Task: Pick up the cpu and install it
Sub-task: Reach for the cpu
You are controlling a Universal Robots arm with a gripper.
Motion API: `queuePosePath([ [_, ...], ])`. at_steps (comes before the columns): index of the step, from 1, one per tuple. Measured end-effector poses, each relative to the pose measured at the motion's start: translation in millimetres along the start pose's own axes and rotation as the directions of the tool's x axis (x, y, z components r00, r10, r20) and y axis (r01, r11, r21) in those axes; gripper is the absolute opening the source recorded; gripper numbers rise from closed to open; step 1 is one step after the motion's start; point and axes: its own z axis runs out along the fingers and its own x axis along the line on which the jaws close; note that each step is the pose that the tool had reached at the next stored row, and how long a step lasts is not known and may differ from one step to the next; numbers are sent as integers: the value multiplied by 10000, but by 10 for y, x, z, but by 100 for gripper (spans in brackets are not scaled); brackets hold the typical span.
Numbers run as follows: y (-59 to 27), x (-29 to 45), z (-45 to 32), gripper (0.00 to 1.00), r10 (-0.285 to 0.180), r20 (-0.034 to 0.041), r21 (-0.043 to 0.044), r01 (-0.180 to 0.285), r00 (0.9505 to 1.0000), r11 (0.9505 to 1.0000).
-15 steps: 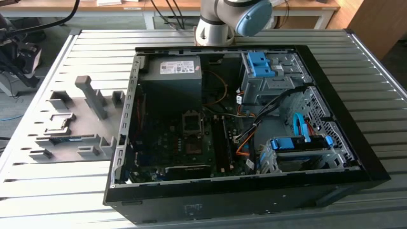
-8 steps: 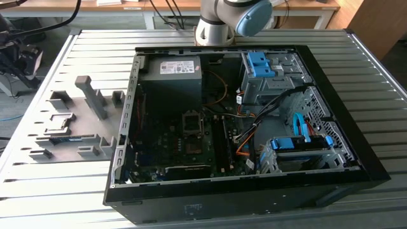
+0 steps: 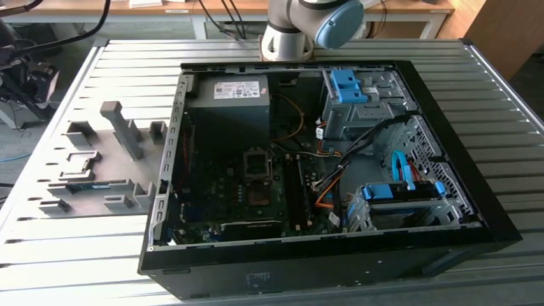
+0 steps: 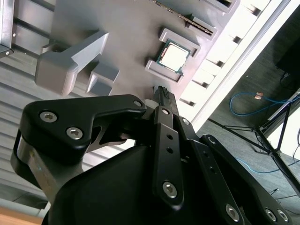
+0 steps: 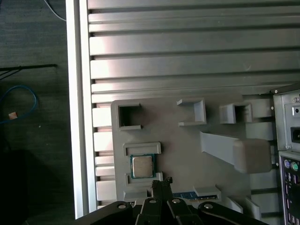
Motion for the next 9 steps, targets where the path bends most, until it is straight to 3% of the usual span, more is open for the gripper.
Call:
queuePosePath([
  [9,-2,1,51,10,0,0,0,0,10000,10000],
])
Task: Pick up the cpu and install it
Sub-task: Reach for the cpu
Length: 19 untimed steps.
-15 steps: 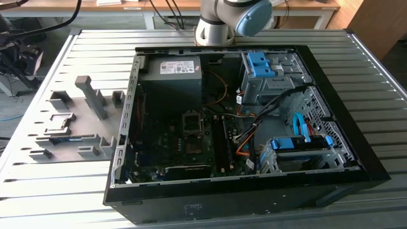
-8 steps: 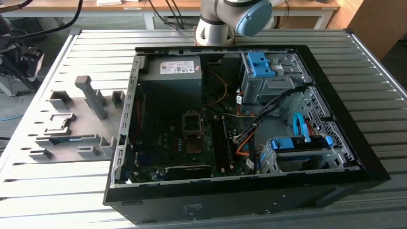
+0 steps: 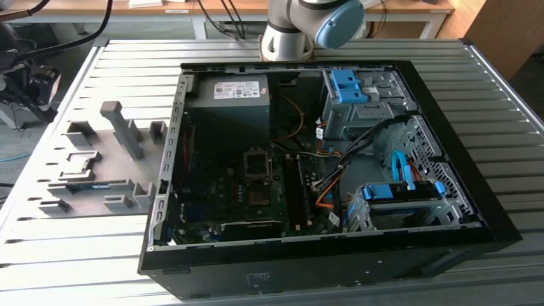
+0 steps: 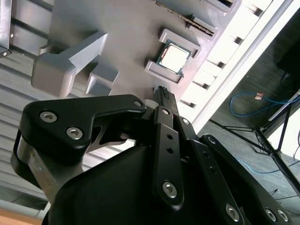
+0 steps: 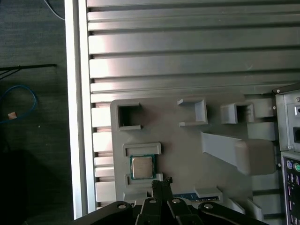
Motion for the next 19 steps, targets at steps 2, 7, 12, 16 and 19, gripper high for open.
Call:
queuePosePath([
  [2,-1,0,12,10,0,0,0,0,10000,10000],
  [7,-2,1,42,10,0,0,0,0,10000,10000],
  [12,-3,2,72,10,0,1,0,0,10000,10000],
  [16,-4,2,96,10,0,0,0,0,10000,10000],
  [19,-5,3,115,10,0,0,0,0,10000,10000],
])
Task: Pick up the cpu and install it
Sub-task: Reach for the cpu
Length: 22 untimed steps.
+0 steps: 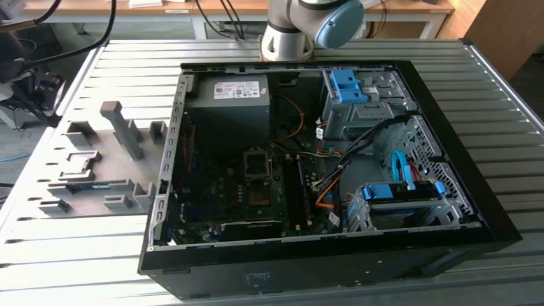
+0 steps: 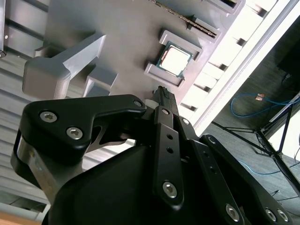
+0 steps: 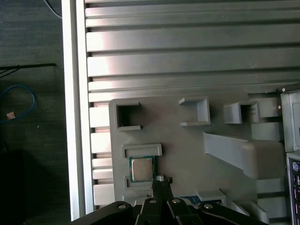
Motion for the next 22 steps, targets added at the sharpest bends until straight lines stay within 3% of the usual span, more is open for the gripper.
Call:
queuePosePath([
  [22,-6,3,130,10,0,0,0,0,10000,10000],
])
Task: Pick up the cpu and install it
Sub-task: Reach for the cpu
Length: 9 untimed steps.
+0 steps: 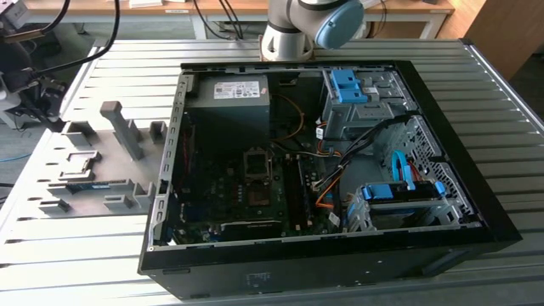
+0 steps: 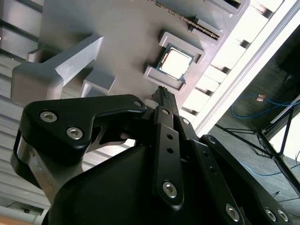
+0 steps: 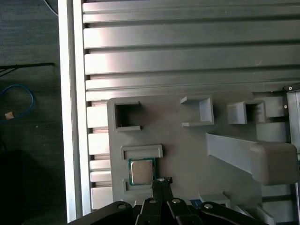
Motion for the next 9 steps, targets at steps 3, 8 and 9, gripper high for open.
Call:
queuePosePath([
  [3,-1,0,17,10,0,-1,1,0,10000,10000],
  [8,-2,1,50,10,0,0,0,0,10000,10000],
  [9,-3,1,58,10,0,0,0,0,10000,10000],
])
